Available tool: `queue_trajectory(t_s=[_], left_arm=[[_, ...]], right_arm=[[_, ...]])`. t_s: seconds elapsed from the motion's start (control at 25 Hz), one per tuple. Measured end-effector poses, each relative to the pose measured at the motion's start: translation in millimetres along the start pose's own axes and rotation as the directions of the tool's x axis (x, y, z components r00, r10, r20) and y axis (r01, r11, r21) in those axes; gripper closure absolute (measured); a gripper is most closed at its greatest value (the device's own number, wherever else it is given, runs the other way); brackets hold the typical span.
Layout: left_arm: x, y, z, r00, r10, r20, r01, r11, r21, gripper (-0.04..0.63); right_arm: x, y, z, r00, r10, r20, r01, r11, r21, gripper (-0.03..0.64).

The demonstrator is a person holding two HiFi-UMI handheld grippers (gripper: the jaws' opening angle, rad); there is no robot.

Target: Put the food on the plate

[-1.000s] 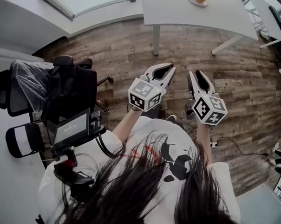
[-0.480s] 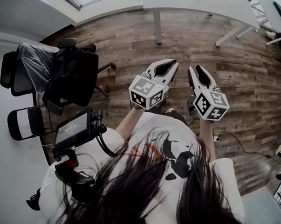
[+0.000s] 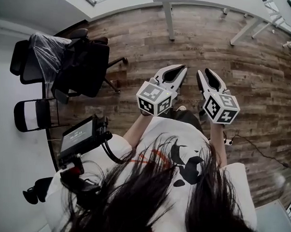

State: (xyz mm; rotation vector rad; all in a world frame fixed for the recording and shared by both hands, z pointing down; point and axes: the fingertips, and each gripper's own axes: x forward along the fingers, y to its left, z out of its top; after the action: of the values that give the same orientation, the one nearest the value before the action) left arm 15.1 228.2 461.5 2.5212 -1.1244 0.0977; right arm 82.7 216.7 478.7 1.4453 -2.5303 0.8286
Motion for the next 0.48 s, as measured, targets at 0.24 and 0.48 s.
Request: queue_trajectory(t_s=[0.24,0.48], left_arm=[[-8,-10,-3,1.0,-0.003,-0.011,0.003,1.0,-0.003,0.59],[-19,-17,0,1.0,-0.007,-0.005,0.007,1.0,0.015,0.589]], right_arm=[[-10,2,-10,1.0,0.01,-0.001,-0.01,0.999,0.033,0.474],[-18,15,-16,1.0,0.02,-0.001,-0.02,0.999,0.028,0.474]])
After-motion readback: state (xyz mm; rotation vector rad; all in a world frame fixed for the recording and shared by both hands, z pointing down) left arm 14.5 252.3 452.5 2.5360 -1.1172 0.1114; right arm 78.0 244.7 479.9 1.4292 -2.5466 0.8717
